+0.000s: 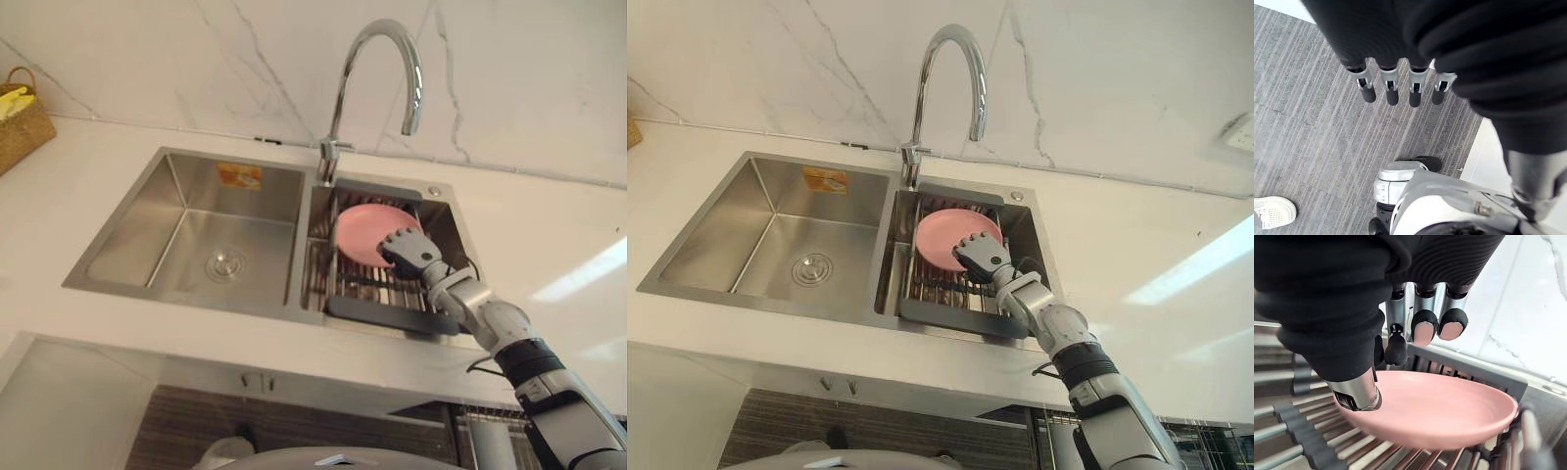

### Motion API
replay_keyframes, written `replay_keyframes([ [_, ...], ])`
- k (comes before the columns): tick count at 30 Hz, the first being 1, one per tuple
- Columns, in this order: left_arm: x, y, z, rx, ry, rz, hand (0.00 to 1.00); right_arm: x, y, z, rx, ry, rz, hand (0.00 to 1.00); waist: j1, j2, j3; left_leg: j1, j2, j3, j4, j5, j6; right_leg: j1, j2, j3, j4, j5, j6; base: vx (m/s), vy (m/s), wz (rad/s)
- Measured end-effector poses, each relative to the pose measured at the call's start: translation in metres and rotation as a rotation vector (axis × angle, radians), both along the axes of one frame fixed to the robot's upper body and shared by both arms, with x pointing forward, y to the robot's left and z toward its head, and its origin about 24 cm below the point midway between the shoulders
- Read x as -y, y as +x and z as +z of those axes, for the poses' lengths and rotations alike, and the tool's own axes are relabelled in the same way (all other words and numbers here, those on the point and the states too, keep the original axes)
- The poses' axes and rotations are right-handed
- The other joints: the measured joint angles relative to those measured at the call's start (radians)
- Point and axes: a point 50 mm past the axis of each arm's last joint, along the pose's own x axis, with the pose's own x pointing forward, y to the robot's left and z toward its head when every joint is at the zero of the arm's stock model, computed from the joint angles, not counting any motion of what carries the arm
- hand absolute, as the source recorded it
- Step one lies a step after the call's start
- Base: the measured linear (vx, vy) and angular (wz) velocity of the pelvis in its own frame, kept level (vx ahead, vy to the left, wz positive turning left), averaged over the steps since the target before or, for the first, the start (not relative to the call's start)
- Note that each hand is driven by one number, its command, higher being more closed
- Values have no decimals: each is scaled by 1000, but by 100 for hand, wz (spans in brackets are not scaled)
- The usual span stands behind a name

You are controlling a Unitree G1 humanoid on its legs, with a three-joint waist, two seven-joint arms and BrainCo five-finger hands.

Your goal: Walk over to the sink, pick up the cup, carry it to the dishwasher, place the cup inside the dishwasher, then close the dishwasher door

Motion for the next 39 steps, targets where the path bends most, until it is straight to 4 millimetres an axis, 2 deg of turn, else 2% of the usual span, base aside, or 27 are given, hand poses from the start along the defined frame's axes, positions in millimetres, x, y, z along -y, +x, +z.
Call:
replay_keyframes([
  [4, -3, 0, 1, -1, 7, -2, 0, 10, 2, 6, 20, -60, -21, 100, 1, -12, 0, 3, 0, 11, 0, -5, 1, -1, 1, 9, -6, 2, -2, 27, 2, -7],
  [11, -7, 0, 2, -6, 16, -4, 0, 11, 2, 6, 20, -86, -21, 100, -1, -29, -2, 8, 0, 20, 0, -6, 2, -2, 2, 17, -6, 5, 4, 66, -12, -4],
  [12, -7, 0, 2, -5, 14, 1, 0, 11, 2, 6, 20, -91, -21, 0, -1, -29, -2, 8, 0, 20, 0, -6, 2, -2, 2, 17, -6, 5, 3, 54, -23, 2],
  [17, -7, 0, 1, -4, 11, 8, 0, 11, 2, 6, 21, -79, -22, 0, 2, -29, -3, 16, 1, 20, 0, -3, 1, -1, 2, 17, -5, 5, 3, 29, -14, 1],
  [21, -7, -1, 1, -6, 11, 9, 0, 13, 5, 13, 8, 121, -94, 0, -1, -29, -3, 16, 2, 20, 0, 3, 3, -1, 2, 17, -1, 3, -1, -32, -3, -1],
  [24, -7, -1, 1, -8, 12, 8, 0, 18, 7, 16, -72, 272, -157, 0, -5, -30, -4, 9, 2, 22, 0, -3, -2, -1, 2, 19, -3, -1, -6, -46, 14, -1],
  [30, -10, -2, 2, -15, 17, 14, 0, 17, 1, 8, -203, 374, -144, 0, -8, -46, -15, 12, 0, 37, 0, -16, 9, -2, 1, 29, -9, -2, -1, 26, 9, -5],
  [36, -10, -2, 3, -14, 19, 14, 0, 23, 1, 13, -361, 563, -146, 0, -10, -49, -18, 20, -2, 47, 1, -15, 5, -2, 0, 42, -9, 8, 4, 93, -10, -5],
  [39, -10, 1, 3, -2, 18, 11, 0, 26, 0, 14, -434, 595, -136, 0, -14, -49, -18, 26, -2, 49, 1, -11, 0, -2, 1, 38, -10, 7, 4, 96, -32, 4],
])
